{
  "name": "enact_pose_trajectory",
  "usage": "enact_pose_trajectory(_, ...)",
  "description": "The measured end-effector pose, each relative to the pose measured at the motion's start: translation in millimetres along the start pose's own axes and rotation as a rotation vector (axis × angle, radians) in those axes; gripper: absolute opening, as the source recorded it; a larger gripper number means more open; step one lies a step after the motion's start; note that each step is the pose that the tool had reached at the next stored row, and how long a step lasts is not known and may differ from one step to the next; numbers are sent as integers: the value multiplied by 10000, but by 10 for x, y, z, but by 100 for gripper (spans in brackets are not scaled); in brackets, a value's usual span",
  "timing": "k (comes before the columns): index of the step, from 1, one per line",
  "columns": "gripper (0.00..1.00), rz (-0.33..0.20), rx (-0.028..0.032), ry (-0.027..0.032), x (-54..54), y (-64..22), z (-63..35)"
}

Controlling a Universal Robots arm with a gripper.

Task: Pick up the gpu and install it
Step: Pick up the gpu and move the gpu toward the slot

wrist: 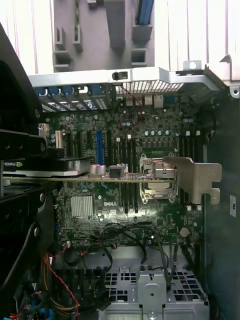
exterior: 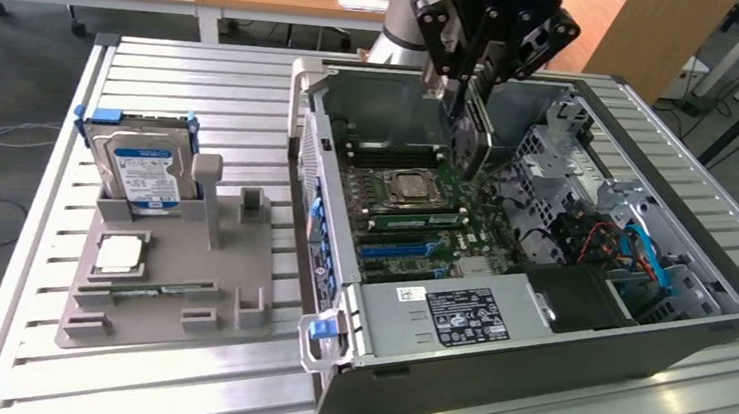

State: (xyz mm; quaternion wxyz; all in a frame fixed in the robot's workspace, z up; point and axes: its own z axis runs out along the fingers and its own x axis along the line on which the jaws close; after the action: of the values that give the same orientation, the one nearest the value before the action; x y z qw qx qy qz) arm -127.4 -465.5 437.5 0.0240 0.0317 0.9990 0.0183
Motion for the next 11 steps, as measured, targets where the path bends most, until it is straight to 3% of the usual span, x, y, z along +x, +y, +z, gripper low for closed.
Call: enact_pose_trajectory(11, 27, 0, -1, -1, -307, 19, 16)
